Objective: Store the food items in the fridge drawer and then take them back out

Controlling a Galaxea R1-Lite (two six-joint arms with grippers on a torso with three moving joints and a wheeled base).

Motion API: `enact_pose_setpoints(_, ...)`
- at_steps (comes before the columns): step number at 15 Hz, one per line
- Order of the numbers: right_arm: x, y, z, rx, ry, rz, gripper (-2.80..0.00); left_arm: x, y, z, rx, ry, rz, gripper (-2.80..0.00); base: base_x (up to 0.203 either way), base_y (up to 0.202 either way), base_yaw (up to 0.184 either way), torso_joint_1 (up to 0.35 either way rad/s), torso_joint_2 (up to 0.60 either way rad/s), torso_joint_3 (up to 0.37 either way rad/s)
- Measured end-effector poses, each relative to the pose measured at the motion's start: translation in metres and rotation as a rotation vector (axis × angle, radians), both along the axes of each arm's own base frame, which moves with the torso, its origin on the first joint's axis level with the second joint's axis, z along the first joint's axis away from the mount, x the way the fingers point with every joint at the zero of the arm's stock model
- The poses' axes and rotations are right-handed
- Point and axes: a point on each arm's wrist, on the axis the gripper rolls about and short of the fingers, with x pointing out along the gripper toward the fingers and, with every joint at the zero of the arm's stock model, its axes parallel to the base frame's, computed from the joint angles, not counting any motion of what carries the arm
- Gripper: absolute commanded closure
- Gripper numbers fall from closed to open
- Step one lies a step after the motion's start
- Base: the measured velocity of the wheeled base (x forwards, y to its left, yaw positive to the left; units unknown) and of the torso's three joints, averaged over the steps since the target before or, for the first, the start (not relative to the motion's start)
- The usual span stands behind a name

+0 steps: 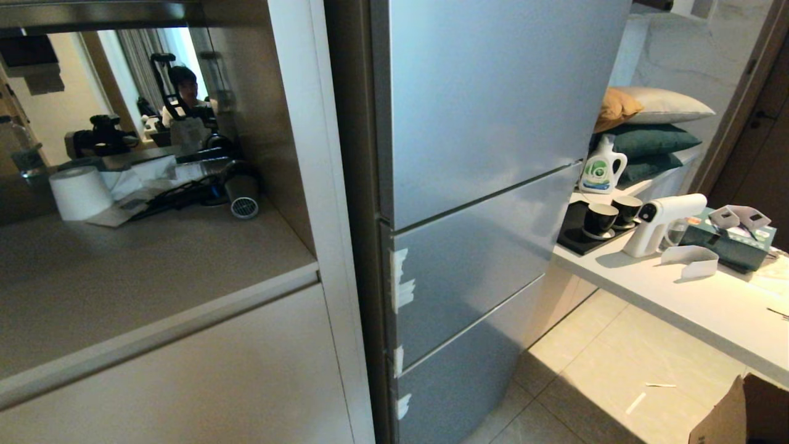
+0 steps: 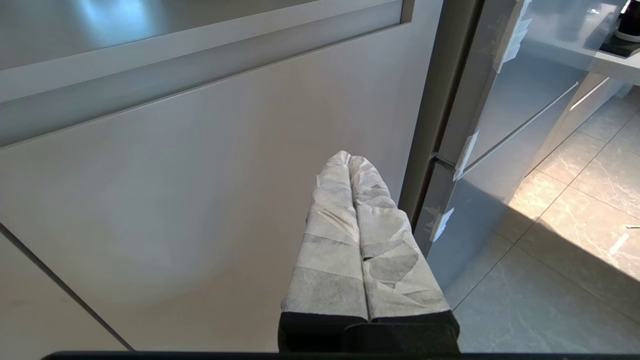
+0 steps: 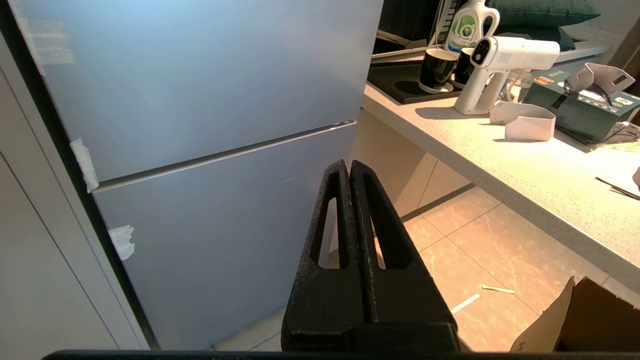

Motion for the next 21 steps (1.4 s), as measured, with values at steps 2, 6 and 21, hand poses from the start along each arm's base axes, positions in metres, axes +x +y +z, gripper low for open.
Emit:
enact_pose_setpoints(2,0.0000,0.0000,0.0000,-0.001,0.000,0.001,0.00,0.0000,0.0000,0.0000,0.000,0.000,0.000,0.00,0.000,0.000,0.000,0.000,0.00,0.000)
enact_pose_setpoints(6,0.0000,0.0000,0.0000,-0.005,0.000,0.001,0.00,0.0000,0.0000,0.0000,0.000,0.000,0.000,0.00,0.000,0.000,0.000,0.000,0.00,0.000)
enact_pose_setpoints(21,0.0000,-0.0001,0.0004,0.079,-0.003,0.000,0.00,0.0000,0.0000,0.0000,0.000,0.000,0.000,0.00,0.000,0.000,0.000,0.000,0.00,0.000)
